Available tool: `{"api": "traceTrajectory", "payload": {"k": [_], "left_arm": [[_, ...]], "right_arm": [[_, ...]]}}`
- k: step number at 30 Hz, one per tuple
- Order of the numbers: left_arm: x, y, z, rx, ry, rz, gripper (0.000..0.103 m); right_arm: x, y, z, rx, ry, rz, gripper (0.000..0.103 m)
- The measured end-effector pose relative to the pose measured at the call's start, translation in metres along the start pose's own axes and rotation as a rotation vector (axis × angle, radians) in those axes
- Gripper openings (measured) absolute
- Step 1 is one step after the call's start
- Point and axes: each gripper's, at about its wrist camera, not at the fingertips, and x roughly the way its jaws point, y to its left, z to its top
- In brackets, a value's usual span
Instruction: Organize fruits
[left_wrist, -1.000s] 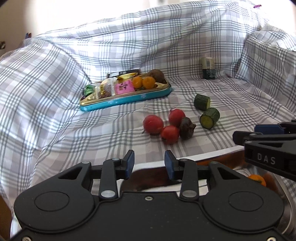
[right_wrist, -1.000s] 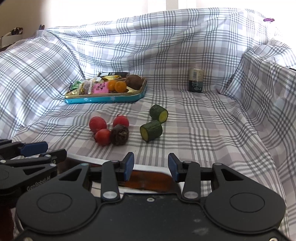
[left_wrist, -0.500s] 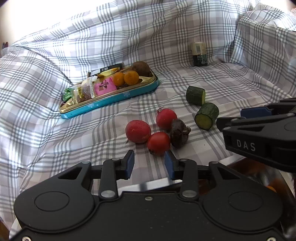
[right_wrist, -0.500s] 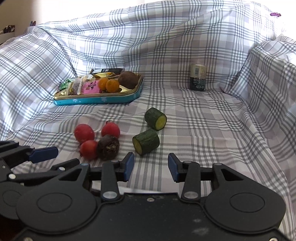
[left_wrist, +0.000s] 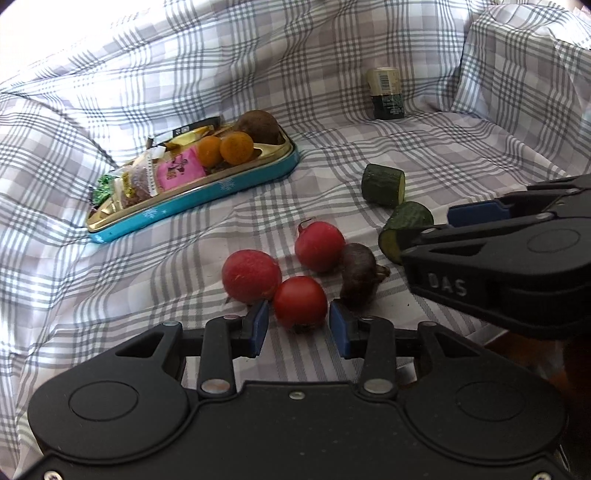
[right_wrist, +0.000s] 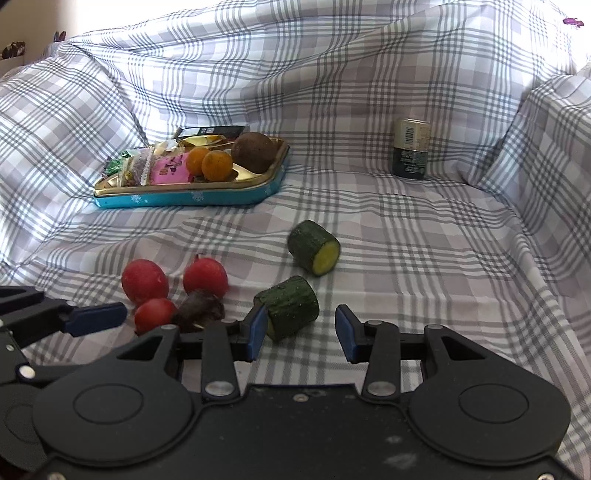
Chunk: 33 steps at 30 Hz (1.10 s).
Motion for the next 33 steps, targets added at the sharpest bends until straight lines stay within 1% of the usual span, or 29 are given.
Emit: {"api": "traceTrajectory", "payload": {"k": [8,13,16,18,22,27,29,30,33], "left_arm": [[0.010,0.003,0.006,-0.026,0.015,-0.023,0.048],[0.013,0.003,0.006,-0.031,0.008,-0.020,0.048],[0.013,0.003,0.006,-0.039,0.004,-0.021,0.044],[0.012,0.004,0.005,-0.048,0.004,-0.023,0.042],[0.007,0.009,0.003,-0.079,0.007,-0.028,0.042],[-0.008,0.017,-0.001,-0.114,-0.010,-0.015,0.042],[-0.016,0.019,-0.003,-0.119,-0.020,-0.009,0.042],[-0.021,0.021,-0.004,-0.122,-0.024,-0.005,0.042],[-0.035,0.025,-0.010,-0.132,-0.038,0.003,0.042]], "right_arm": [[0.014,0.000,0.000,0.008,0.028,0.024,0.044],[0.020,-0.003,0.000,0.029,0.028,0.039,0.045],[0.021,-0.004,-0.001,0.037,0.024,0.046,0.045],[0.022,-0.004,-0.001,0.044,0.023,0.051,0.046],[0.023,-0.005,0.000,0.056,0.021,0.056,0.046],[0.022,-0.002,-0.001,0.039,0.000,0.048,0.046],[0.021,0.000,-0.001,0.026,-0.012,0.053,0.038],[0.019,0.001,-0.001,0.018,-0.018,0.055,0.036],[0.011,0.003,-0.003,-0.006,-0.053,0.044,0.036]]}}
